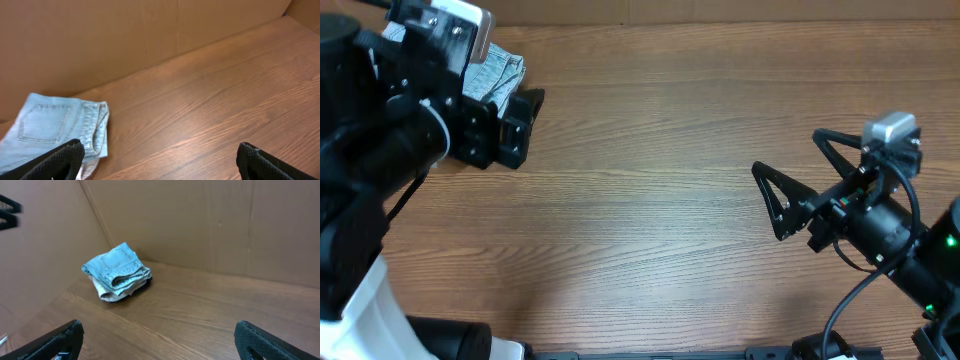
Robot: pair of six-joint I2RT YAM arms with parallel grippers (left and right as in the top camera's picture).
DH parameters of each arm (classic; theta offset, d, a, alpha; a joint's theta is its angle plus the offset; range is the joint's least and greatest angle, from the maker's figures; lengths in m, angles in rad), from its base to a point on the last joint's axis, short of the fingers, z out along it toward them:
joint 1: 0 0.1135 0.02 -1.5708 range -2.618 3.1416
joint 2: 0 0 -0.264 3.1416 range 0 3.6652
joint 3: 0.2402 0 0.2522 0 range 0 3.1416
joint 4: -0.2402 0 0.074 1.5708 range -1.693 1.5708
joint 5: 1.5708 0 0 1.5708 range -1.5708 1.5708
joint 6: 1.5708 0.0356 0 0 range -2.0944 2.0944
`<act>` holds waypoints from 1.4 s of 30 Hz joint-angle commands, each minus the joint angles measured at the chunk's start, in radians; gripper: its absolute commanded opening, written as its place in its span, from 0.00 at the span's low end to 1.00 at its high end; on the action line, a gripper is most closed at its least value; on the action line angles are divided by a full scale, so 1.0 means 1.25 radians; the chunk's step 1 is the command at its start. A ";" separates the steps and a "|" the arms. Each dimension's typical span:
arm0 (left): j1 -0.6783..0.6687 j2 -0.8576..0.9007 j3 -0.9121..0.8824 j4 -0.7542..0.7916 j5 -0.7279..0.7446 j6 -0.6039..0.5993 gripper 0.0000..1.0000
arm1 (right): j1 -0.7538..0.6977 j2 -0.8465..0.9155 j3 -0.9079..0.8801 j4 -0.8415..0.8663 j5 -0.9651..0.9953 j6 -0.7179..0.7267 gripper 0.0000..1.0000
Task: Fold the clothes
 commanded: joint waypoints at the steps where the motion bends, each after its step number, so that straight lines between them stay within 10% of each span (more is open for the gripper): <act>1: -0.005 0.034 -0.005 -0.002 0.006 -0.024 1.00 | 0.001 0.001 -0.002 -0.009 0.016 0.000 1.00; 25: -0.005 0.081 -0.005 -0.002 0.006 -0.024 1.00 | -0.002 0.003 -0.026 0.000 0.166 -0.146 1.00; 42: -0.005 0.081 -0.005 -0.002 0.006 -0.024 1.00 | -0.045 -0.361 -0.788 0.481 0.091 -0.189 1.00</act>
